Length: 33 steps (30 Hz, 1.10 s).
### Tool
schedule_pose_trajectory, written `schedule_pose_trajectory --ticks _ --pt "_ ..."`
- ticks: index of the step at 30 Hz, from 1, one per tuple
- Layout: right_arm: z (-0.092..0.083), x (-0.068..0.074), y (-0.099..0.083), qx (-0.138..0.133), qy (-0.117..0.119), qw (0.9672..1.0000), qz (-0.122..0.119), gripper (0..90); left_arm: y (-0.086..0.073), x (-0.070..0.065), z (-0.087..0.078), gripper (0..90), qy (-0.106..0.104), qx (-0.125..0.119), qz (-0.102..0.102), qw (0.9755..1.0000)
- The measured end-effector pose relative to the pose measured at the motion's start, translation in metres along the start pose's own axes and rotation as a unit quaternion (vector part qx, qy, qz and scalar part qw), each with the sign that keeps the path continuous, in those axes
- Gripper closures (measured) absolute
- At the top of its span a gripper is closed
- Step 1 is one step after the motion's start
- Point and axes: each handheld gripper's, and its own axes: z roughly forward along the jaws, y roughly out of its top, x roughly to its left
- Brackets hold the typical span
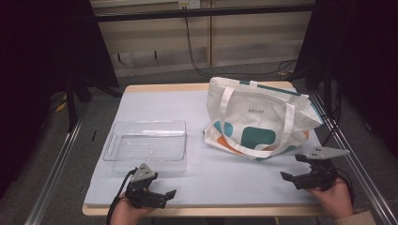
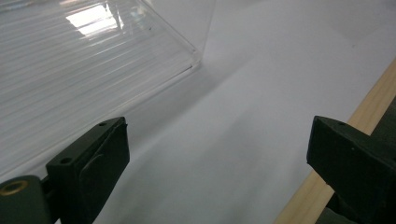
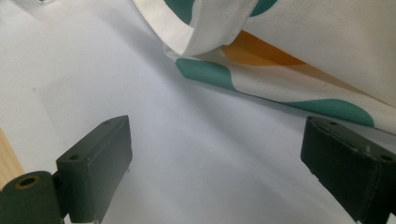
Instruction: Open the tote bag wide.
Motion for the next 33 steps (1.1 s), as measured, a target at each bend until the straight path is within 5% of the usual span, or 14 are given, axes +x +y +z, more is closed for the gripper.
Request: schedule_pose_trajectory --ticks 14,33 --pt "-0.006 0.005 0.010 0.007 0.009 0.9999 -0.010 9.5 0.021 -0.002 -0.005 6.5 -0.017 -0.003 0.003 0.9998" --pt "-0.026 -0.010 0.031 -0.015 0.023 0.9996 -0.005 10.0 0.057 0.001 -0.022 6.8 -0.033 0.020 0.019 0.9991"
